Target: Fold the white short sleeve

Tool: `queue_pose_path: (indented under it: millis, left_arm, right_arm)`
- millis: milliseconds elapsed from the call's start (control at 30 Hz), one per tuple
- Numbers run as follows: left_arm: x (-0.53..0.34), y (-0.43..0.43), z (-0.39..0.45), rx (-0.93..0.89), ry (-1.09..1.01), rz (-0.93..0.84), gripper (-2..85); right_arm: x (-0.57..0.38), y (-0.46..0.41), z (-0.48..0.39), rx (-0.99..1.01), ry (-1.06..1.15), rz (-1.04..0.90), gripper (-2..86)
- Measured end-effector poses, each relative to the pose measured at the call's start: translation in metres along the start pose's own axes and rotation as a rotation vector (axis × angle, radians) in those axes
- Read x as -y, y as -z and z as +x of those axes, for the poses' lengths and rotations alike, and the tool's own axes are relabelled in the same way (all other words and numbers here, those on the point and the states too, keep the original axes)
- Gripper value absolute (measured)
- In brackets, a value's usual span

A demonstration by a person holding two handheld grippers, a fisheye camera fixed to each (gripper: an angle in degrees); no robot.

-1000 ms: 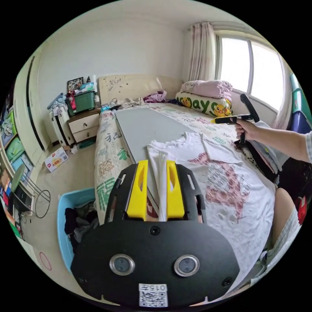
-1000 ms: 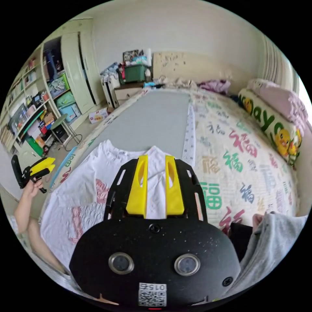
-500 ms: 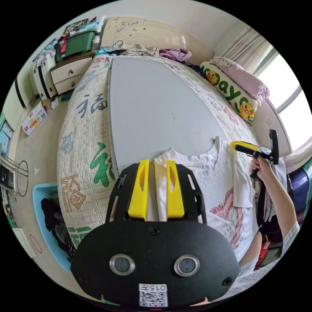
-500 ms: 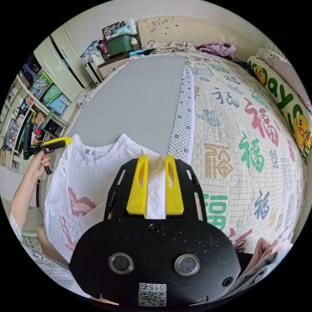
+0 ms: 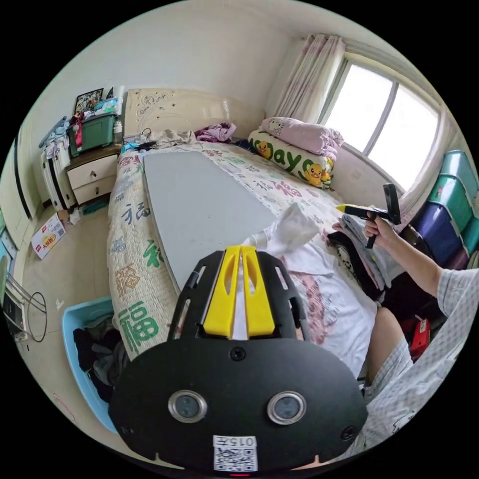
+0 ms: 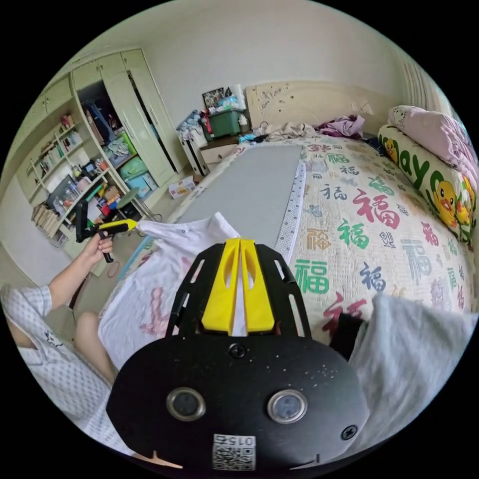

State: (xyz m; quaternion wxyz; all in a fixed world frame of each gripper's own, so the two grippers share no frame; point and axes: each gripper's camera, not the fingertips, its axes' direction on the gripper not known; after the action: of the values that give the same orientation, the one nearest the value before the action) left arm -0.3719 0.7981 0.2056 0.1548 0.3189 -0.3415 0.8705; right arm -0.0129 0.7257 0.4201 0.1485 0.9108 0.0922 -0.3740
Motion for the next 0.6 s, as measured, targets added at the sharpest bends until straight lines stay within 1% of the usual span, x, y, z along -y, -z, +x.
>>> queue_pose_path:
  millis: [67, 100, 167, 200, 267, 367, 533, 600]
  left_arm:
    - [-0.064, 0.057, 0.051, -0.029, -0.055, 0.041, -0.7]
    - [-0.081, 0.067, 0.064, -0.025, -0.069, 0.039, -0.7]
    - [-0.149, 0.087, 0.101, 0.013, -0.087, 0.018, -0.7]
    - [-0.165, 0.089, 0.107, 0.015, -0.086, 0.007, -0.6]
    - [-0.216, 0.089, 0.119, 0.012, 0.001, -0.047, -0.5]
    - [-0.26, 0.089, 0.132, 0.012, 0.091, -0.078, -0.5]
    - [-0.29, 0.1, 0.142, 0.019, 0.211, -0.051, -0.2]
    - [-0.289, 0.101, 0.145, 0.038, 0.212, -0.049, 0.3]
  right_arm:
    - [-0.052, 0.064, -0.02, 0.047, -0.026, 0.084, -0.4]
    - [-0.064, 0.073, -0.025, 0.045, -0.015, 0.078, -0.3]
    - [-0.106, 0.09, -0.038, -0.015, -0.012, 0.0, 0.2]
    - [-0.116, 0.091, -0.041, -0.017, -0.012, -0.004, 0.4]
    - [-0.144, 0.085, -0.061, 0.009, 0.035, -0.029, 2.0]
    - [-0.154, 0.062, -0.095, 0.0, 0.119, -0.09, 4.6]
    - [-0.129, 0.013, -0.136, 0.021, 0.161, -0.17, 8.0]
    - [-0.111, -0.007, -0.148, 0.026, 0.186, -0.196, 8.4]
